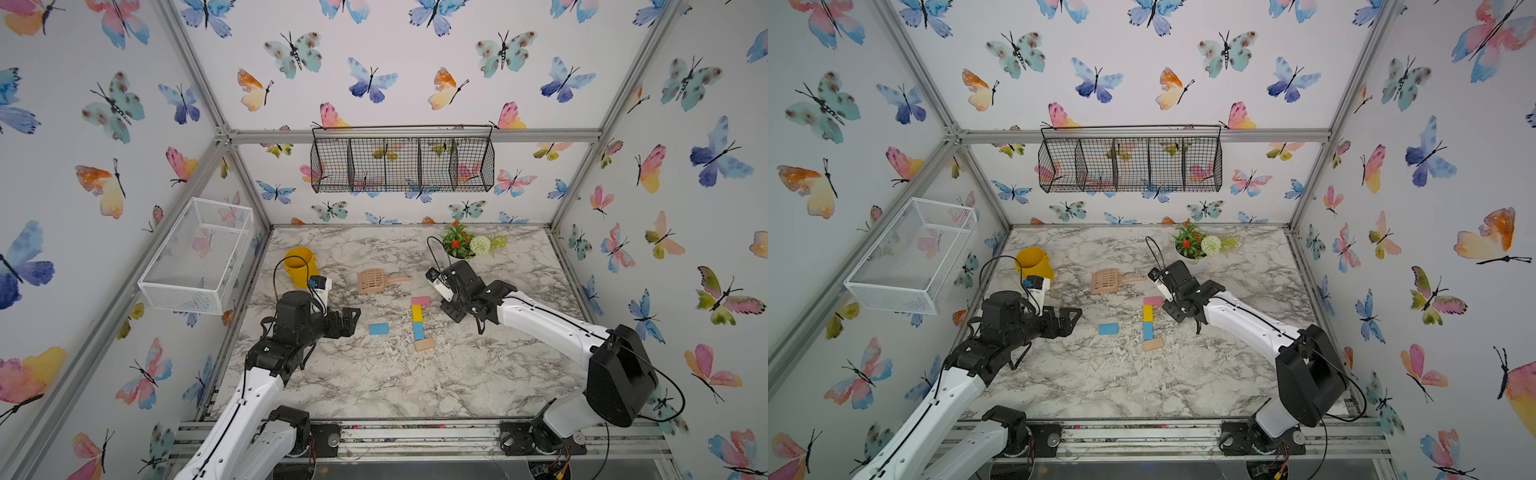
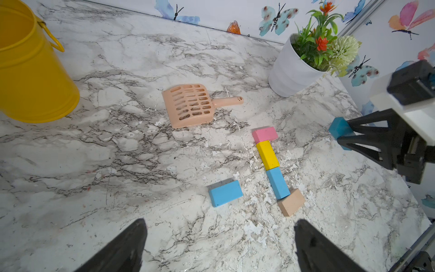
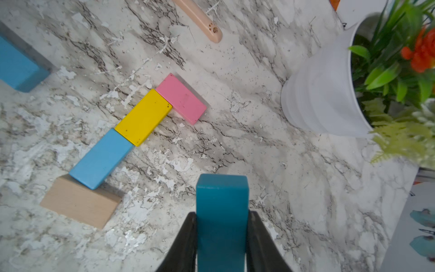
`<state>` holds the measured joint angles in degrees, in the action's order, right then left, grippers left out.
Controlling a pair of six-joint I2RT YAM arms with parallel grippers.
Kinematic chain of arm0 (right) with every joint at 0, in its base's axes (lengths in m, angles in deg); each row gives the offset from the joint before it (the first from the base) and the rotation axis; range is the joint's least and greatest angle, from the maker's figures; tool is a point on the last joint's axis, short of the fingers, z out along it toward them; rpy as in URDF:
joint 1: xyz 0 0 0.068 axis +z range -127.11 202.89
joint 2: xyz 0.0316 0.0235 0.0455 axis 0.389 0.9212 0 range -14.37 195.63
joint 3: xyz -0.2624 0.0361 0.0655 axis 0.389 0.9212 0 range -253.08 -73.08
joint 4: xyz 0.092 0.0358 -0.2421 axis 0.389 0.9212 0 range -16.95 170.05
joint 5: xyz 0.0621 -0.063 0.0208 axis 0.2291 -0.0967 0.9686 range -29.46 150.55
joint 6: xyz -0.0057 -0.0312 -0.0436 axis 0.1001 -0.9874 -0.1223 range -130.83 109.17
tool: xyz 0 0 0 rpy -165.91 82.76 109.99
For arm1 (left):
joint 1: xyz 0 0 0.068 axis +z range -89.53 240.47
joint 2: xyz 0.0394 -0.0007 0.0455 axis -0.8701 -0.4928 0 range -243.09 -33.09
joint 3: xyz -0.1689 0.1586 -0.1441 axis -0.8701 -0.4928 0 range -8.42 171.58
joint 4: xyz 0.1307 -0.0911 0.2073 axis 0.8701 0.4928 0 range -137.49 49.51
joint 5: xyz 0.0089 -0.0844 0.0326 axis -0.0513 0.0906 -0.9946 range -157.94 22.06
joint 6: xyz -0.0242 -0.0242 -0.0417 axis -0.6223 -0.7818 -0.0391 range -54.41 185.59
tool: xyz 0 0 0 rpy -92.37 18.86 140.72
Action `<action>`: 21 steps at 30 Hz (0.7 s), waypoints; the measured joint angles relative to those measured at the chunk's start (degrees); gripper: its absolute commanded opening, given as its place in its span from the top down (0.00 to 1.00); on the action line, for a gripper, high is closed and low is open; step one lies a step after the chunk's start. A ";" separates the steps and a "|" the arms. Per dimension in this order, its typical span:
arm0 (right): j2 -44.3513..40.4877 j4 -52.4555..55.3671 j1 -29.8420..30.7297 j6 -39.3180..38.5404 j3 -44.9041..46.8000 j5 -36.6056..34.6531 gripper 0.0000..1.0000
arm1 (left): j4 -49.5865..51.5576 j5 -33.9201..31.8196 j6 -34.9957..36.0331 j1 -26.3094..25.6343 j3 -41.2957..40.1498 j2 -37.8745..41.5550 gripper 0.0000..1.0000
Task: Assemble the letter c with building blocks
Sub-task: Assemble the building block at the center of the board.
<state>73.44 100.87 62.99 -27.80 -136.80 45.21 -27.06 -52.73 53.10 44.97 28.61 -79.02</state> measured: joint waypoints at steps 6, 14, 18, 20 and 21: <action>-0.17 -5.16 -4.96 -11.26 2.27 1.57 0.96 | 0.00 0.02 0.00 0.00 0.00 0.44 0.02; 8.17 -1.57 -15.82 -28.28 -4.92 22.71 0.96 | 0.00 0.09 0.02 0.00 0.00 0.79 0.02; 14.80 2.27 -18.14 -36.70 -9.18 29.24 0.96 | 0.00 0.11 0.02 0.00 0.00 0.79 0.02; 17.75 4.26 -17.99 -39.89 -10.73 31.01 0.96 | 0.00 0.11 0.02 0.00 0.00 0.79 0.02; 19.04 4.98 -17.99 -41.29 -11.32 31.78 0.96 | 0.00 0.13 0.02 0.00 0.00 0.79 0.02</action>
<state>92.48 105.85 45.00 -69.09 -148.13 76.99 -27.06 -52.60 53.12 44.97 28.61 -78.24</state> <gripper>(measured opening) 0.318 0.984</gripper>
